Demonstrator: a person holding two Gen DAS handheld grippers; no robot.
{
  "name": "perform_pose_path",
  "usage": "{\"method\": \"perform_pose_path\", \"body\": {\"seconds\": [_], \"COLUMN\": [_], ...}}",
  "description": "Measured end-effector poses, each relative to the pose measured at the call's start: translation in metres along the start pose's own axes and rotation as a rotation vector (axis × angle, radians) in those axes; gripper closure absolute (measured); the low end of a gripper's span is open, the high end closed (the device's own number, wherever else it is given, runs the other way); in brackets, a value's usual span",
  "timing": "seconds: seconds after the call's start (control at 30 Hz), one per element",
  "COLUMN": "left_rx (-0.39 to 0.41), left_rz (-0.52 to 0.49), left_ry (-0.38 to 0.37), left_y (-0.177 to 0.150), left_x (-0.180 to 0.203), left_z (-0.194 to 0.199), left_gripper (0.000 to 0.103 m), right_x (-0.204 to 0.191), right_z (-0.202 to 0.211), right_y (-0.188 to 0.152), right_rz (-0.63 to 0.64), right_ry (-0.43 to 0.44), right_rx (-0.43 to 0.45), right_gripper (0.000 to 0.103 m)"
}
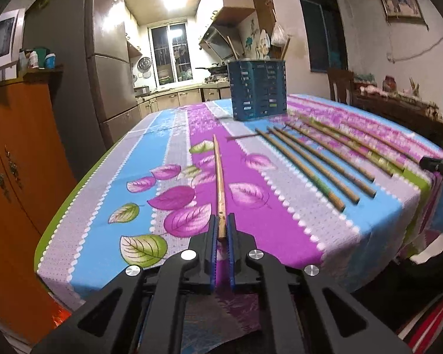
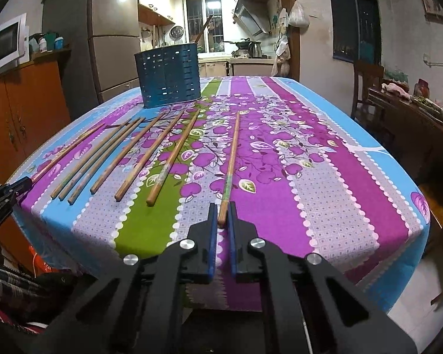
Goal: Organize utensils
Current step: 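Carry the left tool's chopstick to the blue holder while the right tool carries its chopstick there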
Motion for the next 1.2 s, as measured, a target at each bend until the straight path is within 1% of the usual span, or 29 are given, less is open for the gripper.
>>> {"method": "perform_pose_path", "body": {"seconds": [0.13, 0.23, 0.37, 0.47, 0.63, 0.83, 0.97, 1.1, 1.2], "left_rx": [0.032, 0.062, 0.112, 0.144, 0.191, 0.224, 0.221, 0.204, 0.209], "left_rz": [0.032, 0.058, 0.081, 0.088, 0.1, 0.14, 0.158, 0.15, 0.13], "left_ry": [0.006, 0.009, 0.003, -0.005, -0.017, -0.03, -0.046, -0.053, -0.05], "left_y": [0.013, 0.028, 0.052, 0.069, 0.102, 0.141, 0.162, 0.182, 0.197], "left_x": [-0.006, -0.013, -0.023, -0.03, -0.044, -0.07, -0.084, -0.09, -0.09], "left_z": [0.013, 0.024, 0.037, 0.042, 0.045, 0.038, 0.027, 0.017, 0.016], "left_gripper": [0.096, 0.096, 0.096, 0.096, 0.096, 0.096, 0.096, 0.096, 0.096], "right_x": [0.001, 0.0, -0.005, -0.011, -0.017, -0.025, -0.03, -0.034, -0.034], "right_z": [0.007, 0.016, 0.034, 0.045, 0.052, 0.046, 0.042, 0.037, 0.036], "right_y": [0.007, 0.019, 0.045, 0.07, 0.107, 0.148, 0.169, 0.186, 0.199], "right_rz": [-0.002, 0.011, 0.07, 0.117, 0.158, 0.199, 0.214, 0.222, 0.22], "right_ry": [0.001, 0.012, 0.025, 0.053, 0.109, 0.143, 0.161, 0.18, 0.194], "right_rx": [0.023, 0.062, 0.147, 0.209, 0.276, 0.312, 0.317, 0.31, 0.307], "right_gripper": [0.098, 0.098, 0.098, 0.098, 0.098, 0.098, 0.098, 0.098, 0.098]}}
Point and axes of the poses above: each gripper's, at about its wrist camera, not at the fingertips, and z roughly against the way its jaws point, x to its right, y to its top, the point moved 1 cm from there along -z, roughly the way its jaws point, and after that the axes turned 10 degrees about -z, right-handed, at the moved point
